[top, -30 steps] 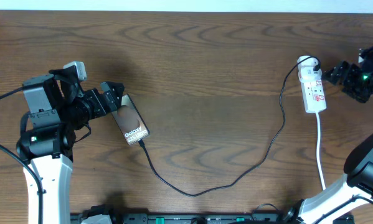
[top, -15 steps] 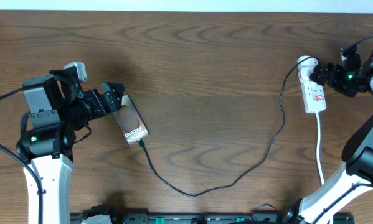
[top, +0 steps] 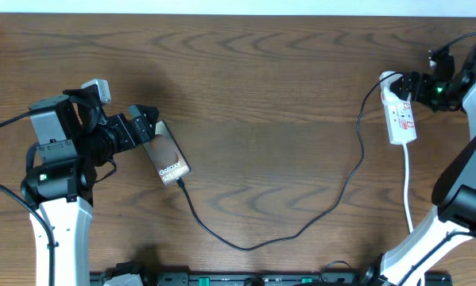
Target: Plug charger to phone and switch on socket
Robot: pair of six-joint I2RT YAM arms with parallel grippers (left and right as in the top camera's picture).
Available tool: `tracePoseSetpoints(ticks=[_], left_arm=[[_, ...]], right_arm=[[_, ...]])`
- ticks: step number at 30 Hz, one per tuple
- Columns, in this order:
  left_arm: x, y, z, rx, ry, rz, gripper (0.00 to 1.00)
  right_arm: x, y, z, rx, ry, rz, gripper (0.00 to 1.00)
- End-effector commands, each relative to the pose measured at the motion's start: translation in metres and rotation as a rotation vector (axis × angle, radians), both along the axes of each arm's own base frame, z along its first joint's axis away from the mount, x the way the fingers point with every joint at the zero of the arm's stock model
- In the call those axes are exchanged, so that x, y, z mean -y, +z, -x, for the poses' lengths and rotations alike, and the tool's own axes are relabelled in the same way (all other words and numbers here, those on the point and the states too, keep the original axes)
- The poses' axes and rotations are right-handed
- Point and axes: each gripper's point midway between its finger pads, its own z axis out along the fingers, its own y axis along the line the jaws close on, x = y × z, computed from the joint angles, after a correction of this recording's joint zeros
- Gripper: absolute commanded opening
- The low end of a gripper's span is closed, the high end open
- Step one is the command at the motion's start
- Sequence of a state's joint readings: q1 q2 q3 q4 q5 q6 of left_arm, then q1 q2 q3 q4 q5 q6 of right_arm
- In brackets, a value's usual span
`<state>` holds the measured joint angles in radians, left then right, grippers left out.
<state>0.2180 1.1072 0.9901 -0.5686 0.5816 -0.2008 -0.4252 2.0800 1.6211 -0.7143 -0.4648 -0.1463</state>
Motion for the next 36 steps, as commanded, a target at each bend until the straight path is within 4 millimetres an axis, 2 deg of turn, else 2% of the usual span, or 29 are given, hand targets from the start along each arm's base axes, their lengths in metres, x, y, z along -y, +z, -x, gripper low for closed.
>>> tracePoseSetpoints(ticks=[1,5,25,36], left_arm=[[0.001,0.006,-0.002,0.023,-0.023,-0.015,0.98],[0.001,0.006,-0.002,0.023,-0.023,-0.015,0.98],[0.001,0.006,-0.002,0.022,-0.023,-0.015,0.98],[0.001,0.006,-0.002,0.022,-0.023,-0.015,0.98]], right_arm=[[-0.009,-0.025,0.000,-0.055,-0.017,-0.047,0.90],[-0.011,-0.036,0.002,-0.088,-0.033,-0.075,0.88],[-0.042,-0.036,0.001,-0.119,-0.004,-0.124,0.89],[-0.050,-0.035,0.004,-0.136,-0.017,-0.180,0.89]])
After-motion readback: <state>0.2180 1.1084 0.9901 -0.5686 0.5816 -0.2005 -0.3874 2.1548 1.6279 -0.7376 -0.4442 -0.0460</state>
